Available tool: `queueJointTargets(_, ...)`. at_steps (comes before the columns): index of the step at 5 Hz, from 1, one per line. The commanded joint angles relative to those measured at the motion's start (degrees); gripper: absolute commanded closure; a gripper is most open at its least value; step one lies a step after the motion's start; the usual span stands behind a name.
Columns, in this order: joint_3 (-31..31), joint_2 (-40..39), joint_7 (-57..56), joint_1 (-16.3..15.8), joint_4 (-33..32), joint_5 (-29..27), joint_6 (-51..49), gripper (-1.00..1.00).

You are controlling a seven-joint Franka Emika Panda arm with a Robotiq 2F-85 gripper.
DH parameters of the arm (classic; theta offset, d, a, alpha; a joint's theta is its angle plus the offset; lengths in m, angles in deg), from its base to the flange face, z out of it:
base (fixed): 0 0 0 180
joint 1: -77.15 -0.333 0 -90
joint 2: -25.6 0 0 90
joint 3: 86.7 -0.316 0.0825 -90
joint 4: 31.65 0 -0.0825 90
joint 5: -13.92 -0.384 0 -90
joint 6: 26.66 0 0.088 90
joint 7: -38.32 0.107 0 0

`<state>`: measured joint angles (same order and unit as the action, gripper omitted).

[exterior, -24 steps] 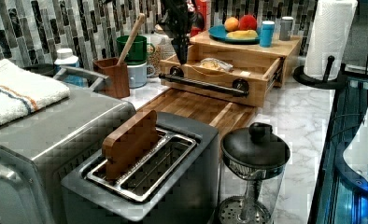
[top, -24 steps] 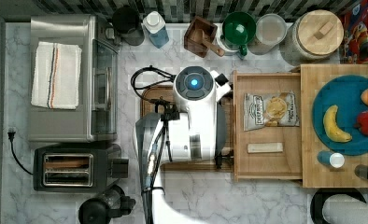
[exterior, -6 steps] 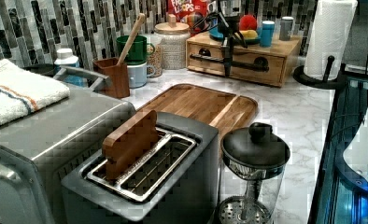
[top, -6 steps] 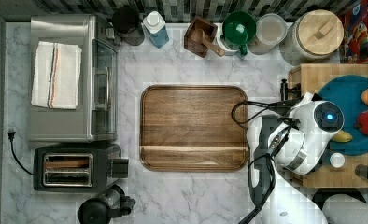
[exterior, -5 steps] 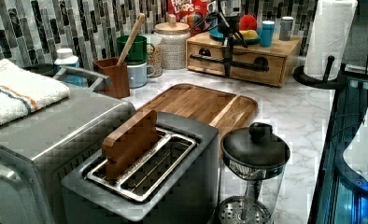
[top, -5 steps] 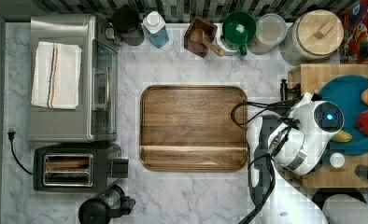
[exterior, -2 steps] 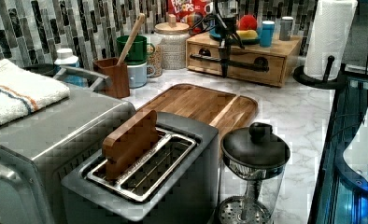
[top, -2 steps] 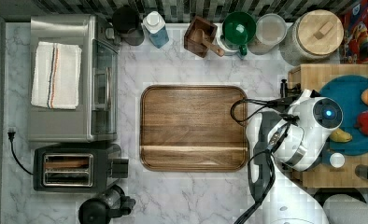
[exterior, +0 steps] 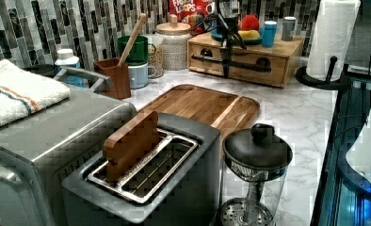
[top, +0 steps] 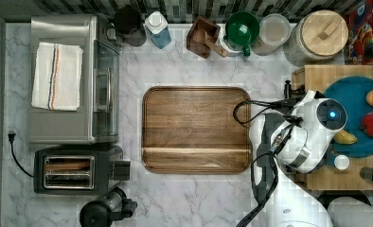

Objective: Close the drawer.

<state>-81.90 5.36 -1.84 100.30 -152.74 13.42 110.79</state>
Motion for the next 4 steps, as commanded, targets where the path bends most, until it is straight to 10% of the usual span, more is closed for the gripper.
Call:
queueJointTargets(1,5.03,-1.11,-3.28,5.95,9.2,0.35,5.48,1.0)
queueJointTargets(4,4.06,-1.06,-2.98,6.87,9.2,0.93,5.47,1.0)
